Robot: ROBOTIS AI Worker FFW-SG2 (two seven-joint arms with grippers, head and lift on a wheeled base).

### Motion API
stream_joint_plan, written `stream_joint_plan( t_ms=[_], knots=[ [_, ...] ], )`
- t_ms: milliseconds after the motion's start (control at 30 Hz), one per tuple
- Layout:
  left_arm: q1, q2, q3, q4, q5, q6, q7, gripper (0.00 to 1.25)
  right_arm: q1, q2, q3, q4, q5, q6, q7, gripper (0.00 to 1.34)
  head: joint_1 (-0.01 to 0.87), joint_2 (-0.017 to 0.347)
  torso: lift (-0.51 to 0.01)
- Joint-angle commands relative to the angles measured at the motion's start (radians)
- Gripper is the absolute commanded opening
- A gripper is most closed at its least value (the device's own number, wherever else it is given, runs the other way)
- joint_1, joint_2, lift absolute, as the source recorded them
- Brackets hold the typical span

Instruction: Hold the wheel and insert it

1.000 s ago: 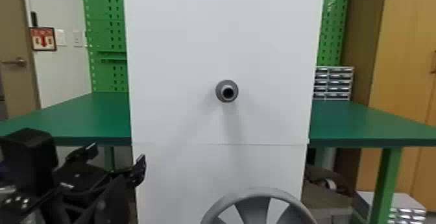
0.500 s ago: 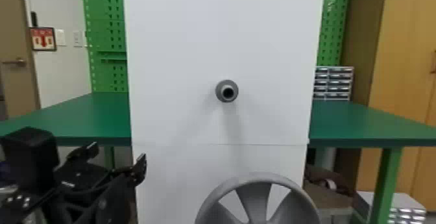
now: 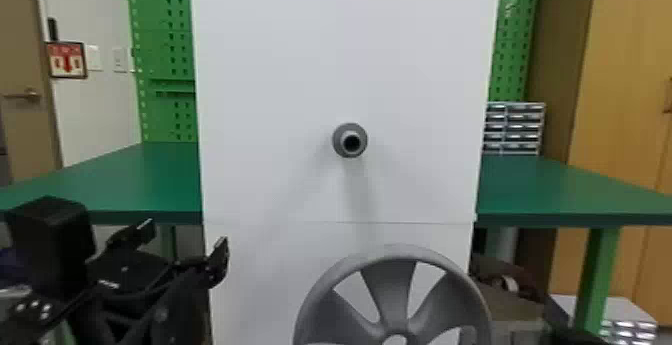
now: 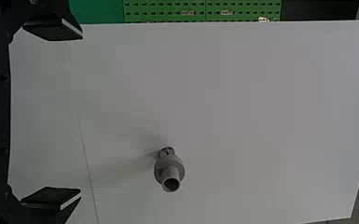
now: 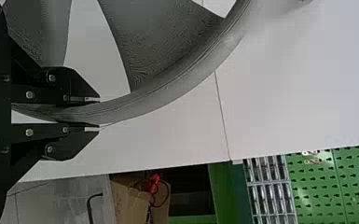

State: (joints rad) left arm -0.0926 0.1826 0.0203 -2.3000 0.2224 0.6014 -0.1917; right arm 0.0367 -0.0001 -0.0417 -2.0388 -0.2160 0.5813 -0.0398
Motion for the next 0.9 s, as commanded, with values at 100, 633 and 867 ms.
stream_joint_plan(
  t_ms=[100, 633, 867],
  knots=[
    [-0.001, -0.002, -0.003, 0.004, 0.000, -0.002, 0.000, 1.15, -0.031, 0.001, 0.003, -0.020, -0.003, 0.041, 0.000, 0.10, 0.210, 0.009, -0.442],
    [-0.003, -0.002, -0.006, 0.007, -0.002, -0.002, 0.000, 1.15, -0.123, 0.001, -0.001, -0.046, -0.002, 0.161, -0.002, 0.10, 0.210, 0.009, -0.442],
    [-0.003, -0.002, -0.010, 0.008, -0.003, -0.002, 0.000, 1.15, -0.149, 0.001, 0.000, -0.064, 0.009, 0.192, -0.002, 0.10, 0.210, 0.009, -0.442]
  ],
)
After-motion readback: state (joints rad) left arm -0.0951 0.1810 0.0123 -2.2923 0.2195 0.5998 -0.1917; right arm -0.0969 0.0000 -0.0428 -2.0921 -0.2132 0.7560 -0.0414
